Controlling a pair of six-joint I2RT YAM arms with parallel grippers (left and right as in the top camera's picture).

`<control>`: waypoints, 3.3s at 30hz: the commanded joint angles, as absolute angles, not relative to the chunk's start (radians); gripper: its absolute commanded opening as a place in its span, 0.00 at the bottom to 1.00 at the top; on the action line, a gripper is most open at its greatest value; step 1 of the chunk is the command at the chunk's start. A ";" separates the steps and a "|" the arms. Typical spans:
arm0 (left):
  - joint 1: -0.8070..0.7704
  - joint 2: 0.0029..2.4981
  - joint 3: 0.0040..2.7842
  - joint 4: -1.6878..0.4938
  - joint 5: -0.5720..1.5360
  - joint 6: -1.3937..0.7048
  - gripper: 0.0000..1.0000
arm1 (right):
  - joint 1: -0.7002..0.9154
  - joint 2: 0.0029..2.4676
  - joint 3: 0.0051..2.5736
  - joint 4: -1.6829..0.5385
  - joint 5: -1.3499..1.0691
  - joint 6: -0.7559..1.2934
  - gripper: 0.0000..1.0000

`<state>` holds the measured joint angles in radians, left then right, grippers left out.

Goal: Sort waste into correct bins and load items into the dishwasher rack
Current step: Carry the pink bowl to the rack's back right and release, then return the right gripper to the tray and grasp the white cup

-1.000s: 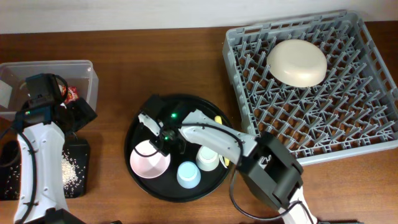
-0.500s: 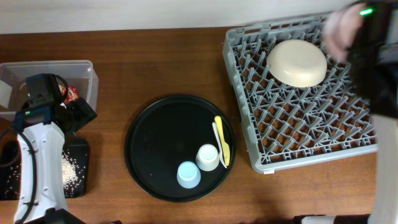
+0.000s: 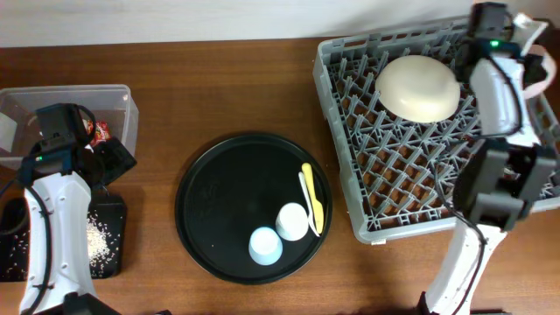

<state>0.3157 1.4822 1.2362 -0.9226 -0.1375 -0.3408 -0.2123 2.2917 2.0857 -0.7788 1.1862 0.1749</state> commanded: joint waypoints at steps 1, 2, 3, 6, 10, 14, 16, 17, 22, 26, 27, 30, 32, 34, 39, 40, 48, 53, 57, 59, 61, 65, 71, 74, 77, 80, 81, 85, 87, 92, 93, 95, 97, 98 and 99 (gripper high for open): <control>0.317 1.483 1.245 -0.920 -0.134 -0.354 0.99 | -0.179 2.345 2.086 -0.711 1.266 0.056 0.04; 0.317 1.483 1.245 -0.920 -0.134 -0.354 0.99 | -0.177 2.353 2.086 -0.709 1.266 0.056 0.04; 0.317 1.483 1.245 -0.920 -0.134 -0.354 0.99 | -0.175 2.363 2.085 -0.709 1.265 0.056 0.04; 0.317 1.483 1.245 -0.920 -0.134 -0.354 0.99 | -0.175 2.365 2.080 -0.710 1.238 0.031 0.04; 0.317 1.483 1.245 -0.920 -0.134 -0.354 0.99 | -0.178 2.365 2.080 -0.658 1.269 -0.060 0.04; 0.317 1.483 1.245 -0.920 -0.134 -0.354 0.99 | -0.196 2.365 2.079 -0.606 1.161 -0.204 0.04; 0.317 1.483 1.245 -0.920 -0.134 -0.354 0.99 | -0.198 2.365 2.078 -0.607 1.117 -0.215 0.04; 0.317 1.483 1.245 -0.920 -0.134 -0.354 0.99 | -0.199 2.365 2.078 -0.597 1.093 -0.238 0.04; 0.317 1.483 1.245 -0.920 -0.134 -0.354 0.99 | -0.201 2.365 2.078 -0.414 1.130 -0.451 0.04; 0.317 1.483 1.245 -0.920 -0.134 -0.354 0.99 | -0.231 2.365 2.069 -0.438 1.121 -0.455 0.04; 0.317 1.483 1.245 -0.920 -0.134 -0.354 0.99 | -0.237 2.365 2.059 -0.438 1.108 -0.455 0.04; 0.317 1.483 1.245 -0.920 -0.134 -0.354 0.99 | -0.241 2.365 2.001 -0.413 1.060 -0.456 0.04; 0.317 1.483 1.245 -0.920 -0.134 -0.354 0.99 | -0.232 2.365 1.991 -0.410 1.045 -0.456 0.04; 0.317 1.483 1.245 -0.920 -0.134 -0.354 0.99 | -0.225 2.365 1.991 -0.410 1.042 -0.456 0.04; 0.317 1.483 1.245 -0.920 -0.134 -0.354 0.99 | -0.197 2.365 1.986 -0.414 1.021 -0.463 0.04; 0.317 1.483 1.245 -0.920 -0.134 -0.354 0.99 | -0.188 2.365 1.986 -0.414 1.016 -0.467 0.04; 0.317 1.483 1.245 -0.920 -0.134 -0.354 0.99 | -0.117 2.365 1.986 -0.446 0.922 -0.486 0.04; 0.317 1.483 1.245 -0.920 -0.134 -0.354 0.99 | -0.083 2.365 1.986 -0.513 0.792 -0.462 0.09; 0.317 1.483 1.245 -0.920 -0.134 -0.354 0.99 | -0.037 2.365 1.986 -0.512 0.732 -0.463 0.37; 0.317 1.483 1.245 -0.920 -0.134 -0.354 0.99 | -0.012 2.362 1.987 -0.511 0.736 -0.463 0.82; 0.317 1.483 1.245 -0.920 -0.134 -0.354 0.99 | 0.000 2.343 1.988 -0.518 0.737 -0.449 0.97; 0.317 1.483 1.245 -0.920 -0.134 -0.354 0.99 | -0.008 2.184 1.988 -0.592 0.687 -0.288 0.98; 0.317 1.483 1.245 -0.920 -0.134 -0.354 0.99 | -0.273 1.905 1.988 -0.909 0.181 0.028 0.82; 0.317 1.483 1.245 -0.920 -0.134 -0.354 0.99 | -0.449 1.892 1.988 -1.046 0.091 0.125 0.74; 0.317 1.483 1.245 -0.920 -0.134 -0.354 0.99 | -0.604 1.919 1.986 -1.085 0.078 0.160 0.04; 0.317 1.483 1.245 -0.920 -0.134 -0.354 0.99 | -0.675 1.968 1.986 -1.041 0.079 0.178 0.04; 0.317 1.483 1.245 -0.920 -0.134 -0.354 0.99 | -0.683 1.986 1.986 -1.026 0.079 0.178 0.04; 0.317 1.483 1.245 -0.920 -0.134 -0.354 0.99 | -0.732 2.122 1.986 -0.951 0.199 0.178 0.04; 0.317 1.483 1.245 -0.920 -0.134 -0.354 0.99 | -0.756 2.178 1.986 -0.937 0.205 0.184 0.04; 0.317 1.483 1.245 -0.920 -0.134 -0.354 0.99 | -0.795 2.244 1.986 -0.943 0.218 0.231 0.04; 0.317 1.483 1.245 -0.920 -0.134 -0.354 0.99 | -0.795 2.246 1.986 -0.966 0.218 0.255 0.04; 0.317 1.483 1.245 -0.920 -0.134 -0.354 0.99 | -0.795 2.246 1.986 -1.027 0.218 0.309 0.04; 0.317 1.483 1.245 -0.920 -0.134 -0.354 0.99 | -0.795 2.246 1.986 -1.081 0.218 0.309 0.04; 0.317 1.483 1.245 -0.920 -0.134 -0.354 0.99 | -0.798 2.246 1.986 -1.107 0.218 0.324 0.04; 0.317 1.483 1.245 -0.920 -0.134 -0.354 0.99 | -0.800 2.246 1.986 -1.142 0.219 0.348 0.04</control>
